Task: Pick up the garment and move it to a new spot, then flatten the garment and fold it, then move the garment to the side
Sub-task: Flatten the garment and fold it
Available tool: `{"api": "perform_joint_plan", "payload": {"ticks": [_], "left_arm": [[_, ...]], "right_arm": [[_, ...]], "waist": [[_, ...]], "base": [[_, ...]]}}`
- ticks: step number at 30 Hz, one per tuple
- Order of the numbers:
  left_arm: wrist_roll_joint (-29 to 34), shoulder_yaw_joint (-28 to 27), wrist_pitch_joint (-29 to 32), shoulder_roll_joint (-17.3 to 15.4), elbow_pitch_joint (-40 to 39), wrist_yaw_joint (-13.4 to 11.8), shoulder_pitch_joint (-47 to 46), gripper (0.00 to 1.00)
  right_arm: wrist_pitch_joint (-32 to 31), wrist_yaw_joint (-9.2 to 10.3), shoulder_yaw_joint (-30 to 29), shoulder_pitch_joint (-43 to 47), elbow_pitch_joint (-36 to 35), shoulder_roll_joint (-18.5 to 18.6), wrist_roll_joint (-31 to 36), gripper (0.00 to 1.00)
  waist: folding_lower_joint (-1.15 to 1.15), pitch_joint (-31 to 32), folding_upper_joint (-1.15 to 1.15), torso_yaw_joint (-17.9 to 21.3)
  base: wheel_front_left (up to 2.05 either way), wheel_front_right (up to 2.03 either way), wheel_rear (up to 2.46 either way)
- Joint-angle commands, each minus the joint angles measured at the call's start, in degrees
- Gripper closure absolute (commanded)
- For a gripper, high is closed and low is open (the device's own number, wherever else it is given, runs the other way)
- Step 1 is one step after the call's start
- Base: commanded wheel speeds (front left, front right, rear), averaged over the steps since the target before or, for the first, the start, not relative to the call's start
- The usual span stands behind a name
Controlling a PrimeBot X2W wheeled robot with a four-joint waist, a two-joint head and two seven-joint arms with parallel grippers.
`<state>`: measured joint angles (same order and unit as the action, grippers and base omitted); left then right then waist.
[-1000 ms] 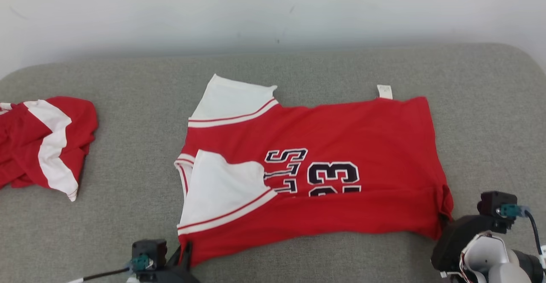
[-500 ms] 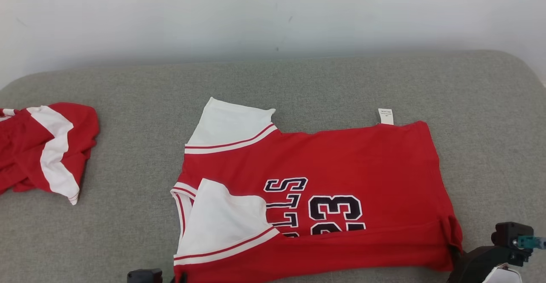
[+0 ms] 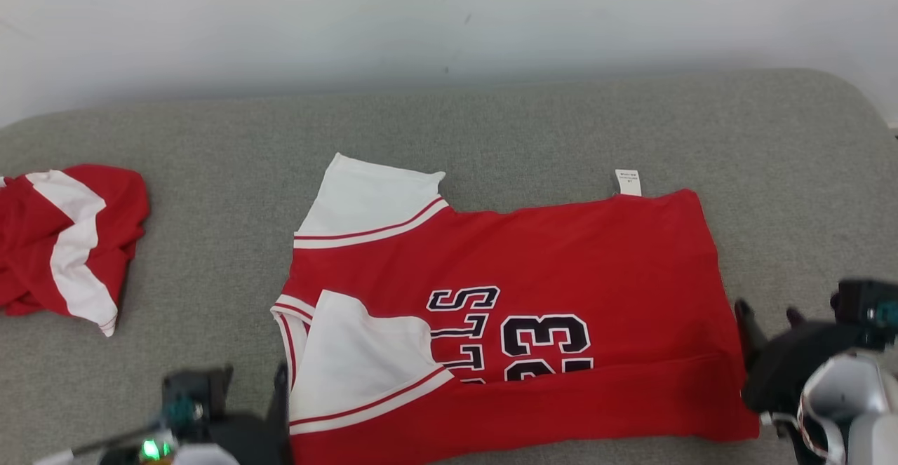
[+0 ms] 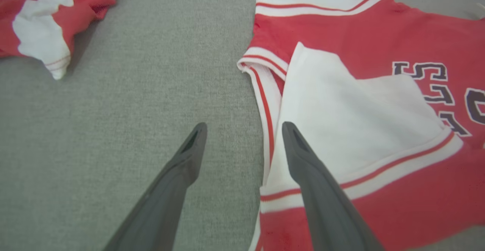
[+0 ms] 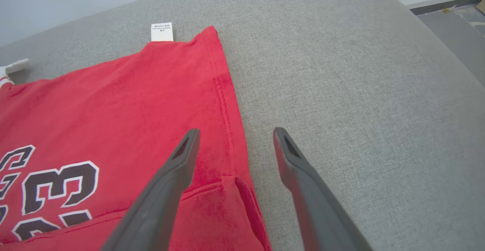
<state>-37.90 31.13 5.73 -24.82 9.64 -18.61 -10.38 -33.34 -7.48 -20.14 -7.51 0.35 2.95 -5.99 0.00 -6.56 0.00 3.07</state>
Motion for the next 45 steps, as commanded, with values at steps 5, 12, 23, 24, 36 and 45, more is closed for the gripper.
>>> {"api": "perform_joint_plan", "payload": {"ticks": [5, 12, 23, 24, 36, 45], "left_arm": [[1.91, 0.00, 1.21, -1.05, 0.94, 3.28, -9.77, 0.00], [2.56, 1.37, 3.48, 0.58, 10.08, 10.51, -25.46, 0.00], [3.61, 2.59, 5.50, 2.48, 25.09, 17.03, -42.49, 0.00], [3.98, 2.67, 5.83, 2.09, 26.03, 17.32, -43.74, 0.00], [4.90, 3.59, 9.78, 2.00, 32.73, 19.14, -54.00, 0.00], [3.13, 3.93, 17.68, 2.24, 36.48, 17.64, -54.81, 0.15]], "right_arm": [[-3.95, -0.06, 1.25, -7.31, 0.96, -0.08, 2.08, 0.00], [-5.96, -0.06, 4.38, -17.75, 5.96, 1.02, 4.12, 0.00], [-4.91, -0.06, 10.03, -30.76, 12.20, 0.61, 3.84, 0.00], [-4.90, -0.06, 10.51, -31.71, 12.47, 0.57, 3.74, 0.00], [-2.42, -0.06, 12.47, -39.24, 14.74, 0.07, 3.53, 0.00], [-2.49, -0.06, 12.03, -39.49, 15.34, 0.17, 4.35, 0.00]], "waist": [[0.00, -2.93, 0.00, 0.15], [0.00, -7.99, 0.00, 1.98], [0.00, -16.31, 0.00, 6.51], [0.00, -17.13, 0.00, 6.94], [0.00, -24.17, 0.00, 8.52], [0.00, -24.90, 0.00, 8.22]], "base": [[0.00, 0.00, 0.00], [0.00, 0.00, 0.00], [0.00, 0.00, 0.00], [0.00, 0.00, 0.00], [0.00, 0.00, 0.00], [0.00, 0.00, 0.00]]}}
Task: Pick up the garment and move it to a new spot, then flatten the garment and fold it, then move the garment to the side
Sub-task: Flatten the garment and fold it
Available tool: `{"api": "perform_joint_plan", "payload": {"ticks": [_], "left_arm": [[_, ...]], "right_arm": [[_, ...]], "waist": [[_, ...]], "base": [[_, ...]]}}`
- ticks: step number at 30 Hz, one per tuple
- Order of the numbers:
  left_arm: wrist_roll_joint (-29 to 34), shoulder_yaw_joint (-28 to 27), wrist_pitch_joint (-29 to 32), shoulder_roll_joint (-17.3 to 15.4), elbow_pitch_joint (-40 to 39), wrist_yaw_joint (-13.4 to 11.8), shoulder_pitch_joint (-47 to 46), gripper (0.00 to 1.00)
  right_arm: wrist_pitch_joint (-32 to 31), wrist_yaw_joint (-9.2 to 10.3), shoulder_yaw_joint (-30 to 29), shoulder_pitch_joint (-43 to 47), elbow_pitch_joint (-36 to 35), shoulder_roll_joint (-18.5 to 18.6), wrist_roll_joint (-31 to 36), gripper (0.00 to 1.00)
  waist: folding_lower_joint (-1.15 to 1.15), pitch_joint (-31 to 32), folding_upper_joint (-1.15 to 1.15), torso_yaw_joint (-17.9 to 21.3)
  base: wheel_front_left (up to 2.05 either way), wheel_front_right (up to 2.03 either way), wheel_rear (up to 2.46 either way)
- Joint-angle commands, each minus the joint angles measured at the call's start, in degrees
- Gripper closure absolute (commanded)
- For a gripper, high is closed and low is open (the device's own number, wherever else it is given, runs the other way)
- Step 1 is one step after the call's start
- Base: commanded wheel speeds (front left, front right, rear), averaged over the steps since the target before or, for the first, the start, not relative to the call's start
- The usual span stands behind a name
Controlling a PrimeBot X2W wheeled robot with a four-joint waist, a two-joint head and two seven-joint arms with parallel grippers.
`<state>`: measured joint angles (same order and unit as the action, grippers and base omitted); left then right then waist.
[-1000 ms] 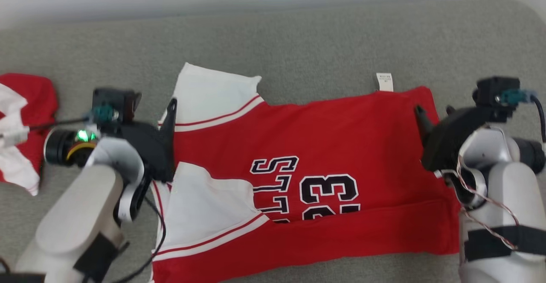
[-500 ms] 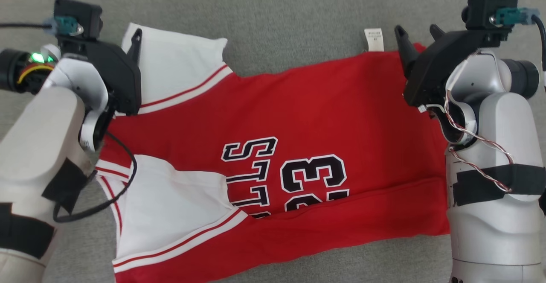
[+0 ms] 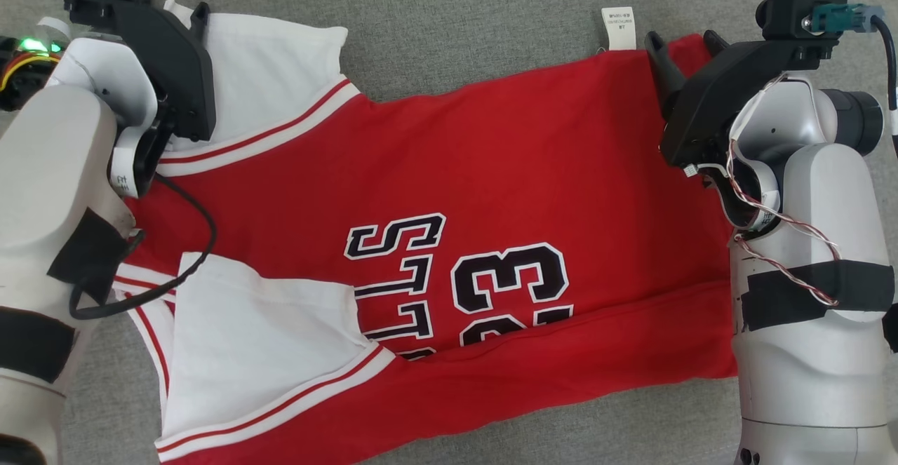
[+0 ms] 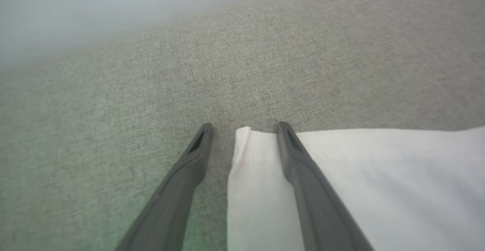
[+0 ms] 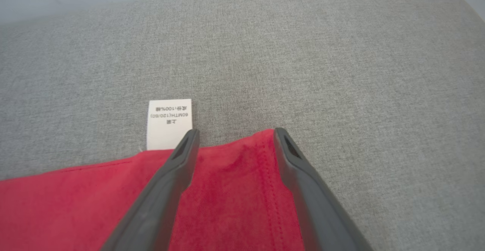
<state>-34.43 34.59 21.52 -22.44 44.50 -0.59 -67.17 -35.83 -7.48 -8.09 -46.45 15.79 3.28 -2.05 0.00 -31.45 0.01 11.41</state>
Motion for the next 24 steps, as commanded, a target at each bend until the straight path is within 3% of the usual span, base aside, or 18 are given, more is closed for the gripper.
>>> {"api": "perform_joint_plan", "payload": {"ticks": [1, 2, 3, 4, 14, 15, 16, 17, 18, 24], "left_arm": [[-0.46, 0.57, 2.67, -0.19, 1.54, -0.43, 1.92, 0.09], [-0.46, 0.57, 2.67, -0.19, 1.54, -0.43, 1.92, 0.09], [-0.44, 0.76, 3.19, -0.16, 1.21, -0.60, 1.90, 0.01], [-0.42, 0.94, 3.70, -0.13, 0.80, -0.78, 1.93, 0.00], [-2.43, 0.49, 6.15, -0.68, -3.23, -1.66, 3.34, 0.00], [-2.58, 0.49, 6.52, -0.72, -3.56, -1.77, 3.51, 0.11], [-2.96, 0.43, 6.84, -0.77, -3.75, -1.70, 3.79, 0.46], [-3.06, 0.38, 7.11, -0.94, -3.90, -1.59, 4.07, 0.64], [-3.13, 0.30, 7.19, -1.07, -4.10, -1.41, 4.36, 1.00], [-4.35, 0.03, 8.02, -1.52, -5.17, -1.73, 5.32, 1.00]], "right_arm": [[0.02, -0.06, -0.13, -0.55, -0.15, -0.08, 0.51, 0.00], [0.02, -0.06, -0.13, -0.55, -0.15, -0.08, 0.51, 0.00], [0.02, -0.06, -0.20, -0.52, -0.17, 0.00, 0.59, 0.00], [0.00, -0.06, -0.24, -0.48, -0.21, 0.04, 0.64, 0.00], [-0.17, -0.06, -0.33, -0.70, -0.29, -0.05, 0.47, 0.00], [-0.21, -0.06, -0.38, -0.71, -0.40, 0.01, 0.63, 0.00], [-0.22, -0.06, -0.40, -0.71, -0.47, 0.06, 0.72, 0.00], [-0.29, -0.06, -0.46, -0.73, -0.57, 0.16, 0.92, 0.00], [-0.38, -0.06, -0.49, -0.76, -0.64, 0.26, 1.09, 0.00], [-2.98, -0.06, -0.05, -1.16, -0.94, 1.44, 2.57, 0.00]], "waist": [[0.00, 0.01, -0.01, -0.22], [0.00, 0.01, -0.01, -0.22], [0.00, 0.04, -0.01, -0.33], [0.00, 0.09, -0.01, -0.45], [0.00, 0.10, -0.01, -0.61], [0.00, 0.04, -0.01, -0.56], [0.00, -0.04, -0.01, -0.49], [0.00, -0.12, -0.01, -0.41], [0.00, -0.19, -0.01, -0.33], [0.00, -0.45, -0.01, -0.22]], "base": [[0.00, 0.00, 0.00], [0.00, 0.00, 0.00], [0.00, 0.00, 0.00], [0.00, 0.00, 0.00], [0.00, 0.00, 0.00], [0.00, 0.00, 0.00], [0.00, 0.00, 0.00], [0.00, 0.00, 0.00], [0.00, 0.00, 0.00], [0.00, 0.00, 0.00]]}}
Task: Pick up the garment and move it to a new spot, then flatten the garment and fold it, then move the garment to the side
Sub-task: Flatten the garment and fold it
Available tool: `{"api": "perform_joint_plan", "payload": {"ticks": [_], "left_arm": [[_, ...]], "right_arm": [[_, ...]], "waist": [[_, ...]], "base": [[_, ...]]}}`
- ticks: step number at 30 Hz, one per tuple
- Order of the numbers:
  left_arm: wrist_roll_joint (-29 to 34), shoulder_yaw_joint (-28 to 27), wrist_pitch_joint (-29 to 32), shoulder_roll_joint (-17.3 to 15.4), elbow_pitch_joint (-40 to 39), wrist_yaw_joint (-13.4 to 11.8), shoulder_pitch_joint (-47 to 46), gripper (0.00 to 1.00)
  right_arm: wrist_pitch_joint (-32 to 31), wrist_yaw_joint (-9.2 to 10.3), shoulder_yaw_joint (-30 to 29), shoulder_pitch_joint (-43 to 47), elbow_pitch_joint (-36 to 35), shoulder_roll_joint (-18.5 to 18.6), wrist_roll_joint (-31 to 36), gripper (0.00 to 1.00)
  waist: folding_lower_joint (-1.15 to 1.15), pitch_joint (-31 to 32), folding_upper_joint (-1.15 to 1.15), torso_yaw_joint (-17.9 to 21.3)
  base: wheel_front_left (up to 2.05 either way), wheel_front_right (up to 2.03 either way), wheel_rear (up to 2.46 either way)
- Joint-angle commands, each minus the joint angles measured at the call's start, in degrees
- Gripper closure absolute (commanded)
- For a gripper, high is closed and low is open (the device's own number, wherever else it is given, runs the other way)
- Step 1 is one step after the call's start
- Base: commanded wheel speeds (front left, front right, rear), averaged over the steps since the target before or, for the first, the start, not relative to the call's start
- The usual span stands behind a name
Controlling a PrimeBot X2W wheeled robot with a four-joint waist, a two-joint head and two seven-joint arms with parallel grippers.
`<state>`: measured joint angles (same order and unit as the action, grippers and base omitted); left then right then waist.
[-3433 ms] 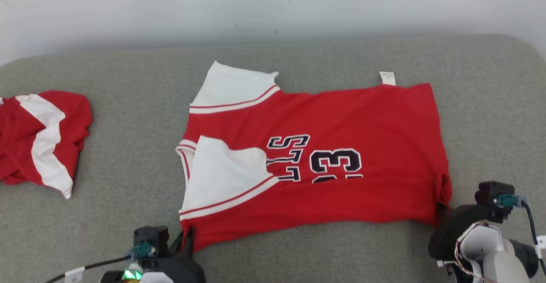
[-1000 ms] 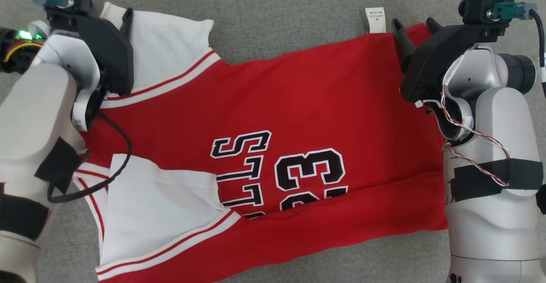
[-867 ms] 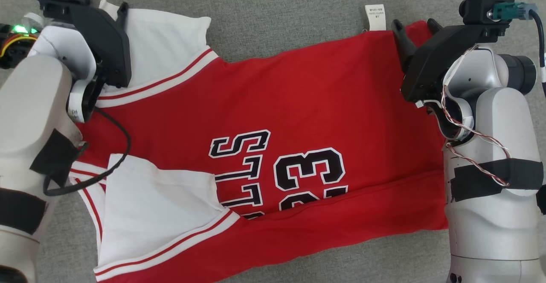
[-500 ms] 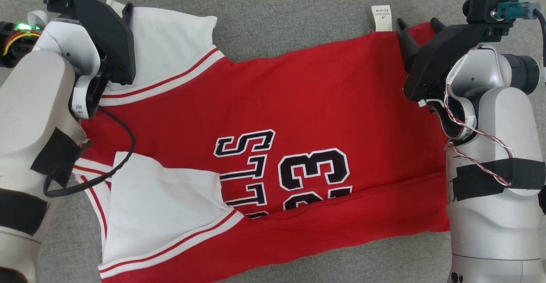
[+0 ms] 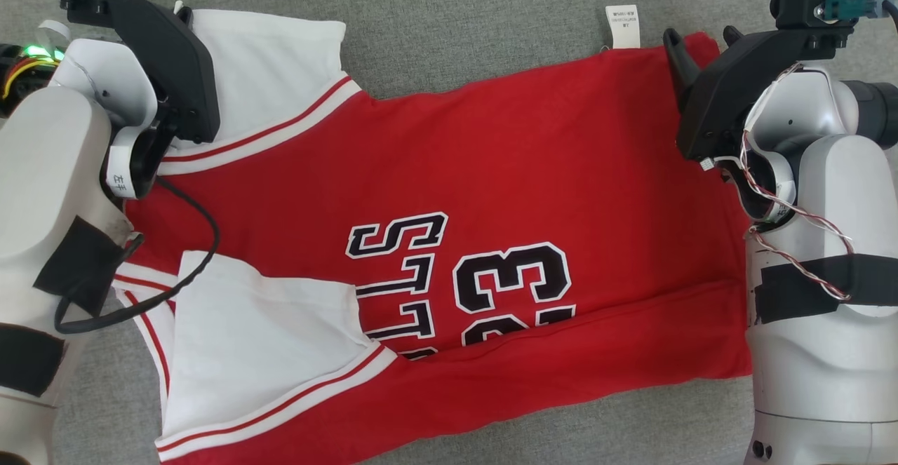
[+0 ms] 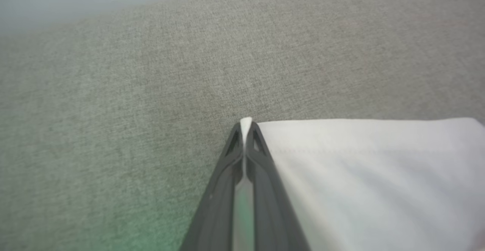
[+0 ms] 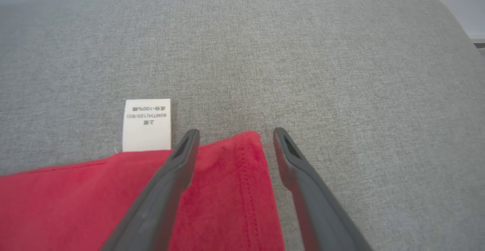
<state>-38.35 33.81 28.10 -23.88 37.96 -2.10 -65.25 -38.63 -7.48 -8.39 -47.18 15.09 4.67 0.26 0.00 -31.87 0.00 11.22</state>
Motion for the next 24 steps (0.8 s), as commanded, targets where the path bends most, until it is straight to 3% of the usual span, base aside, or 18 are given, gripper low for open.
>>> {"api": "perform_joint_plan", "payload": {"ticks": [1, 14, 24], "left_arm": [[-0.62, 0.65, 1.40, -0.16, 1.09, -0.26, 3.43, 1.00], [-2.10, 0.19, 2.33, -1.37, -3.24, -0.76, 4.18, 1.00], [-2.66, 0.56, 2.77, -1.46, -4.61, -0.94, 4.60, 1.00]], "right_arm": [[-0.77, -0.06, 0.35, -0.37, -0.30, 0.29, 0.34, 0.00], [-6.68, -0.06, -0.91, 1.14, -3.46, 2.08, 1.95, 0.00], [-5.94, -0.06, 2.32, -0.52, 0.82, 4.83, -1.35, 0.00]], "waist": [[0.00, -0.05, 0.00, -0.08], [0.00, -0.32, 0.00, -0.41], [0.00, -0.67, 0.00, -0.48]], "base": [[0.00, 0.00, 0.00], [0.00, 0.00, 0.00], [0.00, 0.00, 0.00]]}}
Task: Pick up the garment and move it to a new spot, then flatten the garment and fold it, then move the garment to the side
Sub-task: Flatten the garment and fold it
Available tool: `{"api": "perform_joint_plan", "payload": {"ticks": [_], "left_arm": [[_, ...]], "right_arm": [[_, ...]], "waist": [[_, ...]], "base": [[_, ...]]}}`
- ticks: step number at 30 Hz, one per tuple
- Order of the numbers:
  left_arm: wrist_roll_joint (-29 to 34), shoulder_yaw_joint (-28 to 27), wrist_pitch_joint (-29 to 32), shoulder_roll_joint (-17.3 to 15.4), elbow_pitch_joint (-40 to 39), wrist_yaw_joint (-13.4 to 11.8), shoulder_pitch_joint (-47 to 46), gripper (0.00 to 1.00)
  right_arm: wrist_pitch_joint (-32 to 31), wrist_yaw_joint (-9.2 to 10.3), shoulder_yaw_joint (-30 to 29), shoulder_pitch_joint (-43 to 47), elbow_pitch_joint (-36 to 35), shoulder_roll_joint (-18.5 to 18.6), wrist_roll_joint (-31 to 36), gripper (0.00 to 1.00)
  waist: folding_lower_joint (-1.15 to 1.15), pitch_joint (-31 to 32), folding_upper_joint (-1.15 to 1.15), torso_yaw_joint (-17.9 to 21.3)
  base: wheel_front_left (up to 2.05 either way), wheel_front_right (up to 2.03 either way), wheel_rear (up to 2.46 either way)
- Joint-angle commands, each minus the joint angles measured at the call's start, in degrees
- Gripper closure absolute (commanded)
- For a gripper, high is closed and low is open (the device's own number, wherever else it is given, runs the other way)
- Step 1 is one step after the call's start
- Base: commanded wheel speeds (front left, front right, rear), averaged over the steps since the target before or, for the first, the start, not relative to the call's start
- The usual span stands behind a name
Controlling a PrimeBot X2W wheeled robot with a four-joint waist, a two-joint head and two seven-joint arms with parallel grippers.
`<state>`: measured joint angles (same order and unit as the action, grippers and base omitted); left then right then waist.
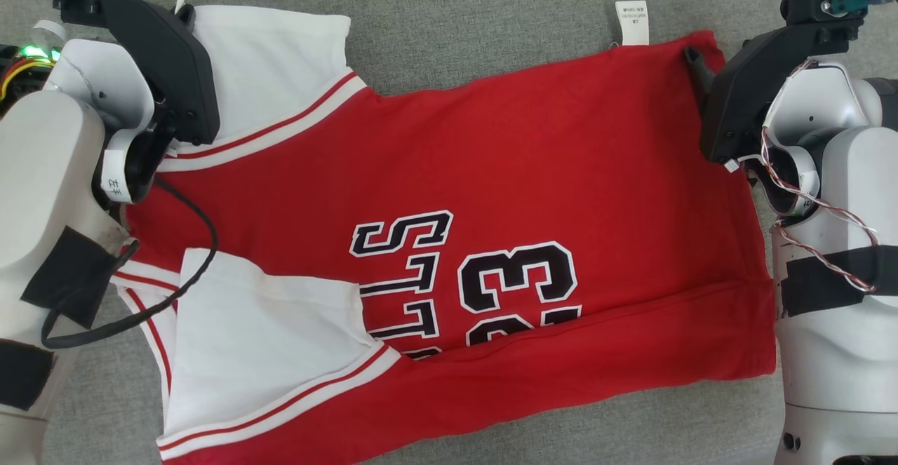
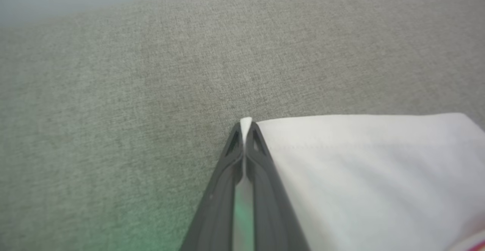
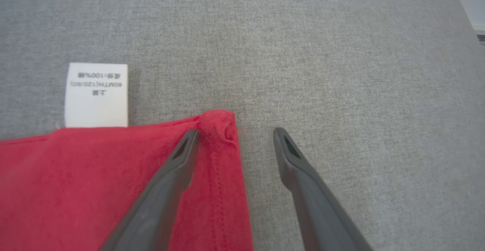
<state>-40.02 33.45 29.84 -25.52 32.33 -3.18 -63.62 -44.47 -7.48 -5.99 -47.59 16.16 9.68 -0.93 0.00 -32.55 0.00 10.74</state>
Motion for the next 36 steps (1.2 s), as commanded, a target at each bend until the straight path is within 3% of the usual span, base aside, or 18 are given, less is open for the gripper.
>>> {"api": "perform_joint_plan", "payload": {"ticks": [1, 5, 6, 7, 8, 10, 19, 24, 32, 36], "left_arm": [[-1.00, 1.00, 1.08, 0.17, 0.95, 0.04, 3.04, 1.00], [-1.04, 1.17, 1.18, 0.19, 0.66, 0.01, 3.04, 1.00], [-0.93, 1.17, 1.13, 0.21, 0.62, 0.08, 3.06, 1.00], [-1.03, 1.14, 1.08, 0.24, 0.62, 0.13, 3.13, 1.00], [-1.00, 1.13, 1.01, 0.24, 0.63, 0.12, 3.16, 1.00], [-1.12, 1.14, 0.53, 0.26, 0.64, 0.07, 3.33, 1.00], [-1.15, 0.30, -5.90, 1.32, -0.01, 1.21, 3.54, 1.00], [-3.92, -1.43, -10.30, 2.21, -0.85, 3.75, 5.41, 1.00], [-9.57, -4.26, -15.67, 4.10, -5.78, 6.47, 12.28, 1.00], [-11.01, -3.87, -16.66, 4.78, -9.71, 6.43, 17.62, 1.00]], "right_arm": [[0.24, -0.06, 0.46, -0.30, 0.39, 0.14, -0.54, 0.00], [-0.02, -0.06, 2.60, -0.77, 3.20, 1.11, -2.61, 0.04], [-0.14, -0.06, 3.10, -0.87, 3.72, 1.30, -3.14, 0.34], [-0.13, -0.06, 3.44, -0.93, 4.16, 1.50, -3.56, 0.51], [0.03, -0.06, 3.62, -1.01, 4.60, 1.62, -3.91, 0.57], [0.11, -0.06, 4.25, -0.98, 5.88, 2.18, -4.56, 1.00], [5.26, 0.02, 2.84, -0.42, 7.35, 3.13, -3.77, 1.00], [8.19, 0.02, 2.09, 1.96, 6.26, 3.12, -3.82, 1.00], [14.17, 0.02, -0.73, 9.23, 1.71, 4.93, -3.32, 1.00], [16.53, 0.02, -2.28, 14.99, -1.43, 4.90, -3.34, 1.00]], "waist": [[0.00, 0.04, 0.00, -0.03], [0.00, 0.13, 0.00, -0.33], [0.00, 0.17, 0.00, -0.41], [0.00, 0.27, 0.00, -0.48], [0.00, 0.37, 0.00, -0.54], [0.00, 0.71, 0.00, -0.65], [0.00, 3.16, 0.00, -1.22], [0.00, 5.69, 0.00, -1.89], [0.00, 11.16, 0.00, -5.12], [0.00, 13.98, 0.00, -7.10]], "base": [[0.00, 0.00, 0.00], [0.00, 0.00, 0.00], [0.00, 0.00, 0.00], [0.00, 0.00, 0.00], [0.00, 0.00, 0.00], [0.00, 0.00, 0.00], [0.00, 0.00, 0.00], [0.00, 0.00, 0.00], [0.00, 0.00, 0.00], [0.00, 0.00, 0.00]]}}
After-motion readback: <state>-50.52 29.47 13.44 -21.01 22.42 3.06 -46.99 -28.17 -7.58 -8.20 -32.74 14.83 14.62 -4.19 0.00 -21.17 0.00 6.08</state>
